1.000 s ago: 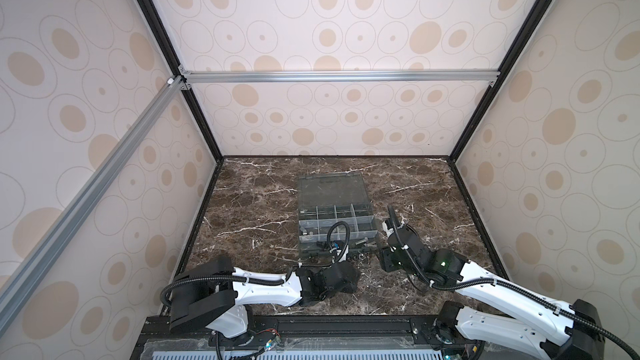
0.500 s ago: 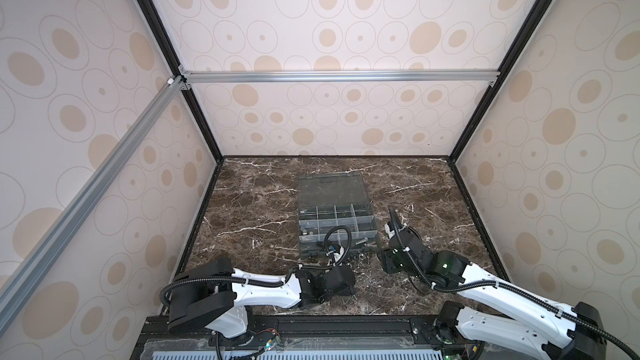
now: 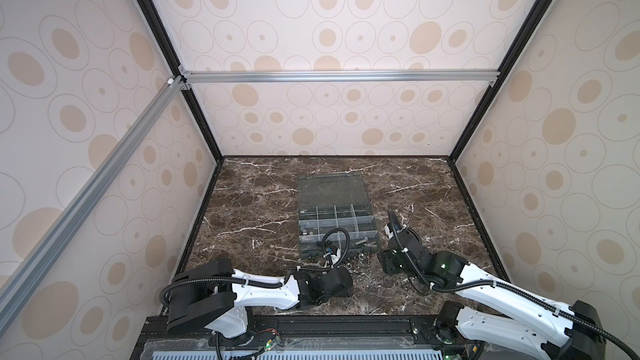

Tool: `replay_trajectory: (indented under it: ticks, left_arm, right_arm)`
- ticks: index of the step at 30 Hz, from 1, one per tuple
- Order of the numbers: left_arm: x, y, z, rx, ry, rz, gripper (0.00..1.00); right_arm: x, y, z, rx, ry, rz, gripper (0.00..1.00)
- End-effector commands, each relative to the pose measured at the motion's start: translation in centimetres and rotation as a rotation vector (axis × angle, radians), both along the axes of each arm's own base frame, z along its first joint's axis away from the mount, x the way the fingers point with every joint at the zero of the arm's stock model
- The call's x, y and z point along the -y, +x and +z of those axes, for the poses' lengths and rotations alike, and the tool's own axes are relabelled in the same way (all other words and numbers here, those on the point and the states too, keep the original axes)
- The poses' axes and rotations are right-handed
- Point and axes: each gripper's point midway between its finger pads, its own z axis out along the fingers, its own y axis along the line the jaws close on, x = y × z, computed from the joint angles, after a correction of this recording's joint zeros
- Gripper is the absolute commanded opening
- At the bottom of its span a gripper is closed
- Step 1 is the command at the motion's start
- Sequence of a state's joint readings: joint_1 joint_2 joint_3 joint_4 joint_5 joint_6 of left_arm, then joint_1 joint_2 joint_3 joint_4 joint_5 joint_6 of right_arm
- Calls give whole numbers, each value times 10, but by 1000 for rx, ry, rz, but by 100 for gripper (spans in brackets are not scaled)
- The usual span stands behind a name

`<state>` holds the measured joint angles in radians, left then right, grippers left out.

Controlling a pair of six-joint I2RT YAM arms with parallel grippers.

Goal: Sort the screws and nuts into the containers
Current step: 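Lower the left gripper onto a silver wing nut beside the box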

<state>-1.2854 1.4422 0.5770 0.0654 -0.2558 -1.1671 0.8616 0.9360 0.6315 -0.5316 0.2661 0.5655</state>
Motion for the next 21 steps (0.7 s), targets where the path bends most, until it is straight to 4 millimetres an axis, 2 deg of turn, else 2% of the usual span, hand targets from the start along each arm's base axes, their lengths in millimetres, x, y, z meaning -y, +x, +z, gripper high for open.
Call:
replay_trajectory:
  ticks: [1,21]
  left_arm:
    - [5,2,5,17,8,4,45]
    - [3,6,-1,29,63,16,45]
  right_arm:
    - [3,2,-1,-4,0,-30,56]
    - [3,3,-4,-8,-4,-34,56]
